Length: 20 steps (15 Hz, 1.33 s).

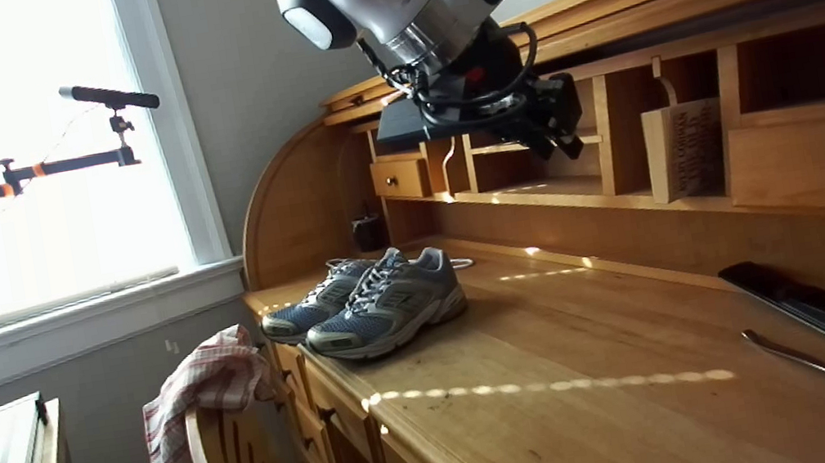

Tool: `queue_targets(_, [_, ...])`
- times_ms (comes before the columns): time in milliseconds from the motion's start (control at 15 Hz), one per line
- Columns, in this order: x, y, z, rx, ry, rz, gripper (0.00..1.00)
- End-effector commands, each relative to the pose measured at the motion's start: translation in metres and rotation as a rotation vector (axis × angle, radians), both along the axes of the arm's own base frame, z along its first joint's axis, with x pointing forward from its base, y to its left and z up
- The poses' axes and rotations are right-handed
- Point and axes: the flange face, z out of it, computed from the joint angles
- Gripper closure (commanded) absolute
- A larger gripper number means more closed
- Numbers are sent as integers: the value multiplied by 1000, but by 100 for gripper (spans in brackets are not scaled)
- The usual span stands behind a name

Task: Move the book to the right side of the shelf.

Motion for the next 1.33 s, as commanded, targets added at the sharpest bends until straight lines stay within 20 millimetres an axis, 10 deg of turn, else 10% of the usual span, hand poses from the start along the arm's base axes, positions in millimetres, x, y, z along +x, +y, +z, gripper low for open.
queue_targets(0, [-25,13,7,102,39,-57,29])
queue_targets(267, [-39,23,8,271,108,-79,1])
queue_targets(1267, [-50,20,77,317,347,-110,0])
